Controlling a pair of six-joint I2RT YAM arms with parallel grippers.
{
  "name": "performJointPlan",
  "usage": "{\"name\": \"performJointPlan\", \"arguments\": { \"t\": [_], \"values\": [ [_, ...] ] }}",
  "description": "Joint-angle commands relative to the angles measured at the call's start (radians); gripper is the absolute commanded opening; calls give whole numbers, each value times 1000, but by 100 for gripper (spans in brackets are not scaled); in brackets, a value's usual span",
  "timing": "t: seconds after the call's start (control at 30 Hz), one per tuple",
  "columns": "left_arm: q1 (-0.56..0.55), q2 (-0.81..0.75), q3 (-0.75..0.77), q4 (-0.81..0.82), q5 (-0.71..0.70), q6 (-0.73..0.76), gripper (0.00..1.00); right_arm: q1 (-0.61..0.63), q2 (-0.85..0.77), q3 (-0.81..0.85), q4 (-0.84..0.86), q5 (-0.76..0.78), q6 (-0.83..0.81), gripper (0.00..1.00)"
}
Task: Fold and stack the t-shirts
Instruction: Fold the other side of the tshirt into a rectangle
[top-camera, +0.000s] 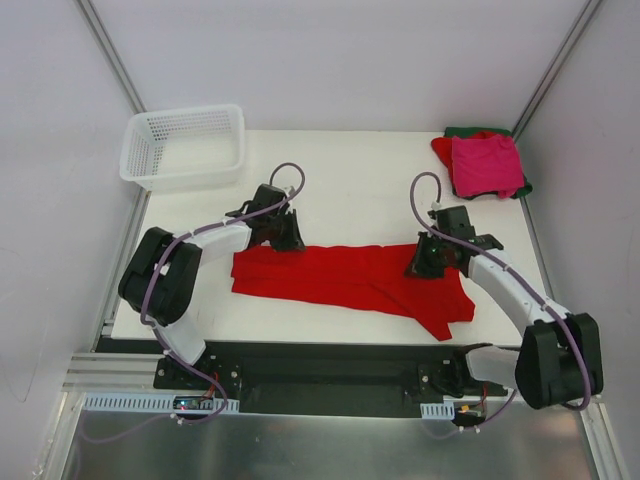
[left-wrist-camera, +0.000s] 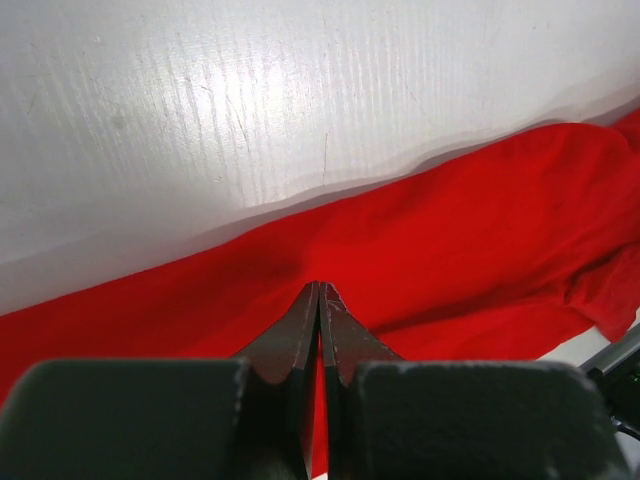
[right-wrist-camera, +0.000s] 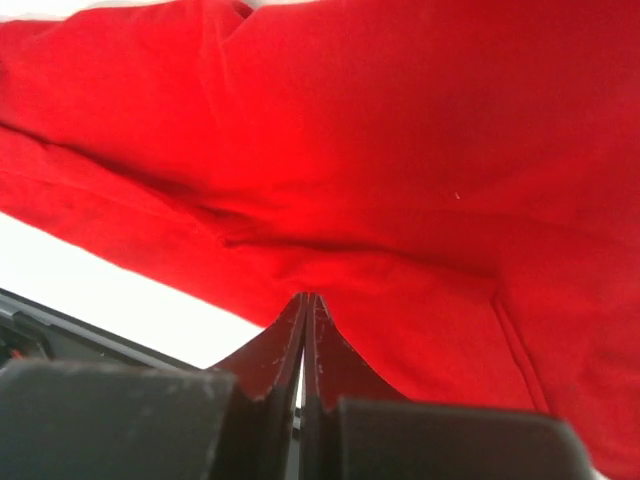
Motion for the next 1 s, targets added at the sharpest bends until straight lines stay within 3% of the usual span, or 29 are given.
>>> {"name": "performJointPlan", "arguments": {
  "t": [0.0,0.43,0.97],
  "values": [
    [-15,7,11,22,-15,4,0,46,108,30,115,45,28,1],
    [-39,-125,-127,22,-38,9,0,123,408,184,185,51,15,1],
    [-44,-216,-227,20,-88,12,0,157,503,231,196,46,14,1]
  ]
}}
